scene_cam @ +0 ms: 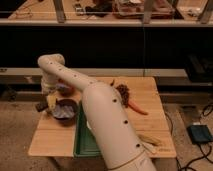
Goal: Place eraser in metal cup
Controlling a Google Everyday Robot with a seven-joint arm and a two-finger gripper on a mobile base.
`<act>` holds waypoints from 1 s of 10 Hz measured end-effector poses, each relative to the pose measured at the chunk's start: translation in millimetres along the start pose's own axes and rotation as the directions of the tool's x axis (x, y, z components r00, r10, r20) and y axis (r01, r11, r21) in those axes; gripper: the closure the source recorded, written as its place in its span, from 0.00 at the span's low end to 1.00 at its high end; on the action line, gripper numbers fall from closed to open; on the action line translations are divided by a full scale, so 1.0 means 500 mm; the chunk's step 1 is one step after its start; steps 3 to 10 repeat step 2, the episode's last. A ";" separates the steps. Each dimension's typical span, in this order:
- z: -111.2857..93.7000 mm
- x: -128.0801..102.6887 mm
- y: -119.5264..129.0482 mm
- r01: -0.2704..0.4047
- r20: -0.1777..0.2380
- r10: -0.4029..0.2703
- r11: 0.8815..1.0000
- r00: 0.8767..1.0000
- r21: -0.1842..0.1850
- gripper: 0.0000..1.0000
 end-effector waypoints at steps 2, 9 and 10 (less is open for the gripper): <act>0.000 0.002 0.000 0.001 -0.001 -0.001 1.000 1.000 0.000 0.20; 0.000 0.002 0.000 0.001 -0.001 -0.001 1.000 1.000 0.000 0.20; 0.000 0.002 0.000 0.001 -0.001 -0.001 1.000 1.000 0.000 0.20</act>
